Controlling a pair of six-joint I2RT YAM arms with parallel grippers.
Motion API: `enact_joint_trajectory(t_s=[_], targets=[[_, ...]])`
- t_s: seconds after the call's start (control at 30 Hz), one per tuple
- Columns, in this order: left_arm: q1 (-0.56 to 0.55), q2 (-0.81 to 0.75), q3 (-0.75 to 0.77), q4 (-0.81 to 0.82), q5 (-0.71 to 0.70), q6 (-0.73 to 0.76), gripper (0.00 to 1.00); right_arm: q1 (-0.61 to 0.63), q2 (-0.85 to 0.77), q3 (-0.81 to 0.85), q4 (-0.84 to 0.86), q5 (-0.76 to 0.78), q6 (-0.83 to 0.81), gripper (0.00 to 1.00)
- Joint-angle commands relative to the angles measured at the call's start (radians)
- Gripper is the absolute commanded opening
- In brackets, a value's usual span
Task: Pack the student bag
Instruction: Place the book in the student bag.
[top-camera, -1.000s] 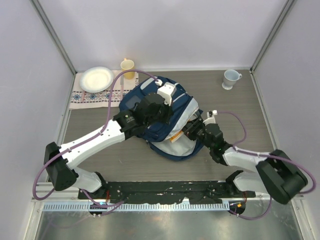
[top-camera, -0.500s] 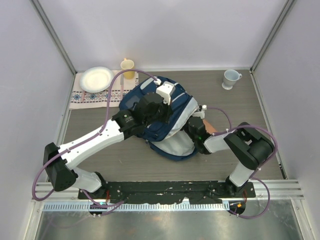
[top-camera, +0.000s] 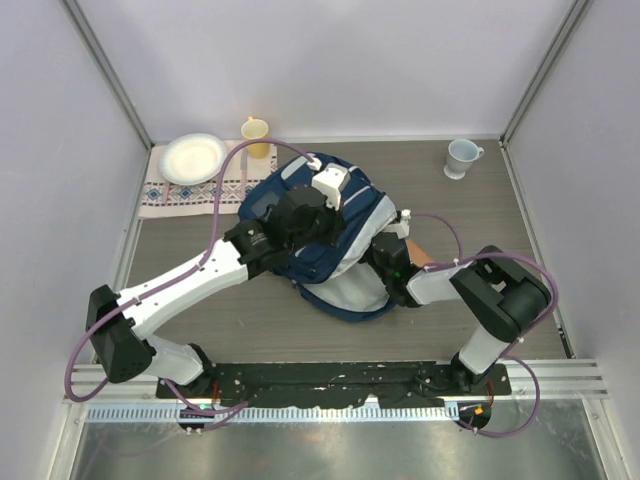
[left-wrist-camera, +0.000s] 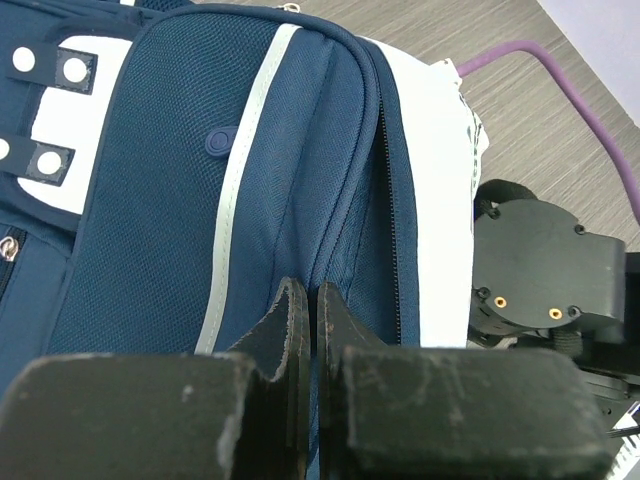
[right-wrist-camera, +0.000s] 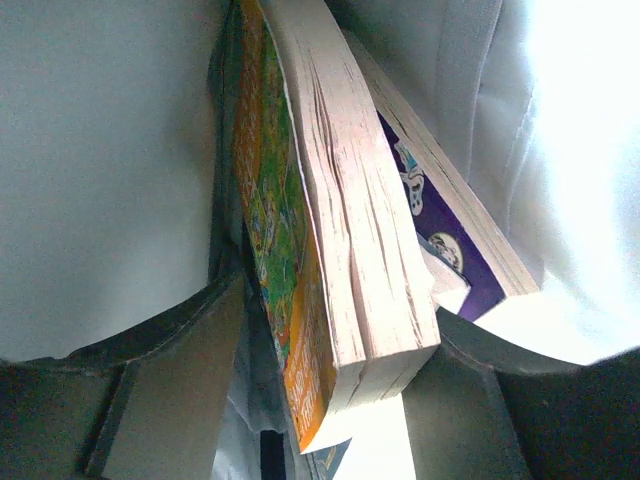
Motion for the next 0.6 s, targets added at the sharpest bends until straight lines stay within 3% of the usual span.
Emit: enact_joint_trajectory(t_s=[0.0,0.43,0.5,0.53,0.57], targets=[[-0.002,-0.077,0.015,0.191,0.024,-0.036,0.0,0.007,-0.071,-0.038,-0.097,0.042,-0.086,0.66],[0.003,-0.081,-0.006,0.192,0.022,-0.042,0.0,0.005,-0.205,-0.094,-0.242,0.058,-0.1,0.68],[0.003,-0.081,-0.009,0.194,0.024,-0.043,0.0,0.007,-0.226,-0.116,-0.223,0.061,-0.09,0.61],[0.003,-0.084,-0.009,0.195,0.022,-0.043,0.0,0.007,-0.229,-0.119,-0.216,0.061,-0.089,0.4],[0.004,-0.086,-0.011,0.195,0.021,-0.045,0.0,0.005,-0.234,-0.12,-0.213,0.058,-0.087,0.29]])
